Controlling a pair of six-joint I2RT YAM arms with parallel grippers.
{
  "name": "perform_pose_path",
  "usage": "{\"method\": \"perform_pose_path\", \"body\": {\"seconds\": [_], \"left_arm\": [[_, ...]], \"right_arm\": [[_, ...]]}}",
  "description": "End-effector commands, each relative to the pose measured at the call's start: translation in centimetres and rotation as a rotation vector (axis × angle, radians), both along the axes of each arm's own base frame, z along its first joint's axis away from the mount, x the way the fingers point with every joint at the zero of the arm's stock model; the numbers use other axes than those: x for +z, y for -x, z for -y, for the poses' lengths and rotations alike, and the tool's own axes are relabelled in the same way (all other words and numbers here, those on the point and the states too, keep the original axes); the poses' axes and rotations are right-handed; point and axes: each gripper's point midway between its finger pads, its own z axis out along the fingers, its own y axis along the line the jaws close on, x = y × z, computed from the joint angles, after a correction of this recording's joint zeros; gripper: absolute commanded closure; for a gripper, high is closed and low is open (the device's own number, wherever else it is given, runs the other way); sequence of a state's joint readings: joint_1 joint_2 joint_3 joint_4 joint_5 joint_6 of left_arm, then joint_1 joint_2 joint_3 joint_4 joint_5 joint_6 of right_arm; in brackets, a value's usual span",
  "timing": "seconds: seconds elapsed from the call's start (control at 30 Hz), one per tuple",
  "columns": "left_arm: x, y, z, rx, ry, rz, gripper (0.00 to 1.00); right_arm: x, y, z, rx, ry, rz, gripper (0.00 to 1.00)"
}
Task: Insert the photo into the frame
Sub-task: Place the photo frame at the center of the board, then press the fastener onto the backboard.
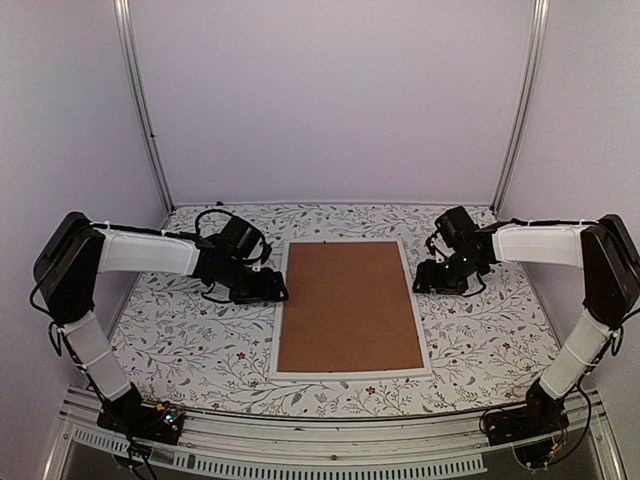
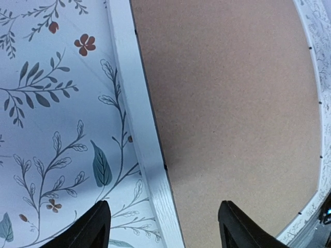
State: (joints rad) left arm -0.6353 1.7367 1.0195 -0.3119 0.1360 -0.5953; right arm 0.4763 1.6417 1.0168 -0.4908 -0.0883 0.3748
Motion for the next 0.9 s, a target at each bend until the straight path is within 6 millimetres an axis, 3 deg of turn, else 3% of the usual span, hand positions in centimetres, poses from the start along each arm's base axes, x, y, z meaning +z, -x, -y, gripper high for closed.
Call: {"method": "perform_pose_path", "body": {"seconds": [0.0,0.2,0.53,0.87], "left_arm": [[0.6,-1.9,-0.5,-0.003,0.016,0.021,0.26],[0.2,-2.8,-1.2,0.005,0.001,0.019,0.26],[-0.9,-3.0,-1.5,0.011,-0.011,0.000,0.26],[-0.8,-6.2,-1.9,0.027,-0.022,0.023,0.39]], "right_arm": [[-0.8,-2.2,0.6,0.003,0.006,-0.010,0.35],[-2.8,-2.9,1.3,0.013,0.087,-0.048,0.38],[-2.5,-6.7,0.4,0.001,0.108,0.004,0.38],[-3.1,-9.5,1.0,-0.032,0.115,0.019,0.38]]}}
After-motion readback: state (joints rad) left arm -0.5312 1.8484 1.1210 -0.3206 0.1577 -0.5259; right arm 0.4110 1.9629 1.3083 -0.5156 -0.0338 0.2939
